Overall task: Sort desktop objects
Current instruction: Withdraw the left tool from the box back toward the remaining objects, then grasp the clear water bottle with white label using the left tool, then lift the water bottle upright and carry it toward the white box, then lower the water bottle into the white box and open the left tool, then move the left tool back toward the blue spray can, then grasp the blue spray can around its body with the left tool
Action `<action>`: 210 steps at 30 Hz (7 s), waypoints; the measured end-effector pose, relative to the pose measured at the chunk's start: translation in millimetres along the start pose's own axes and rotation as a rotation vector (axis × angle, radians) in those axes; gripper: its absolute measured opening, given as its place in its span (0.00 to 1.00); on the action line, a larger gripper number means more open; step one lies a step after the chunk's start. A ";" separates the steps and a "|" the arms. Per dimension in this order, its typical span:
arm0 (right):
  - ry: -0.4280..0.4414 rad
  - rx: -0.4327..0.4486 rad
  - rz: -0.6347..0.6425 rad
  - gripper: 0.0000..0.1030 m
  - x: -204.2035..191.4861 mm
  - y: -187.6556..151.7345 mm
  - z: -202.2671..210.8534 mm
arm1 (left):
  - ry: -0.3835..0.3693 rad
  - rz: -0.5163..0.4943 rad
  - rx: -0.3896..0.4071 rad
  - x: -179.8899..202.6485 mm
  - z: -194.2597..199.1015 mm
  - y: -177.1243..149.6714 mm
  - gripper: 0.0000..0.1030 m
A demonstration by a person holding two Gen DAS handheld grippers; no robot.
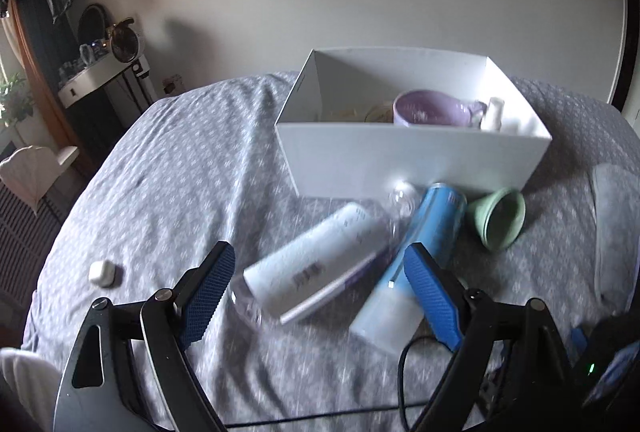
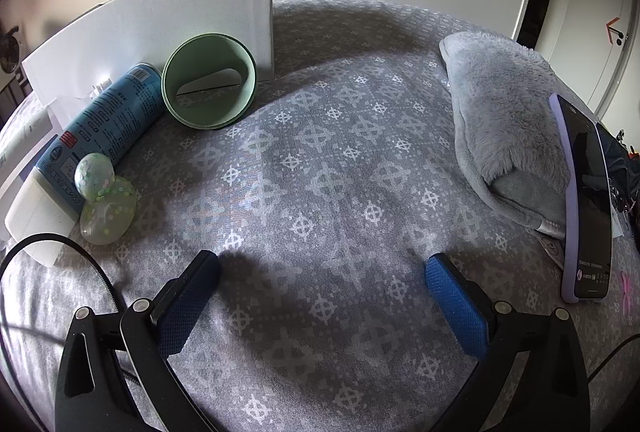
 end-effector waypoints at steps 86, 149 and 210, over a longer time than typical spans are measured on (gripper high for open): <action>0.000 0.001 0.000 1.00 0.0 0.0 0.0 | 0.230 -0.032 -0.279 -13.1 -5.5 -98.1 0.61; 0.000 0.000 0.000 1.00 -3.4 -0.1 0.9 | 0.000 -0.596 -0.142 99.3 -113.6 152.3 0.86; 0.000 0.001 0.000 1.00 -3.2 -0.1 1.1 | -0.052 -0.152 -0.203 31.4 -45.5 -15.1 0.87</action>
Point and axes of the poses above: each gripper's, at about its wrist camera, not at the fingertips, and z roughly against the way its jaws point, x to its right, y to its top, the point moved 1 cm from there along -z, roughly the way its jaws point, and after that the axes turned 14 degrees about -y, right-handed, at the moved point
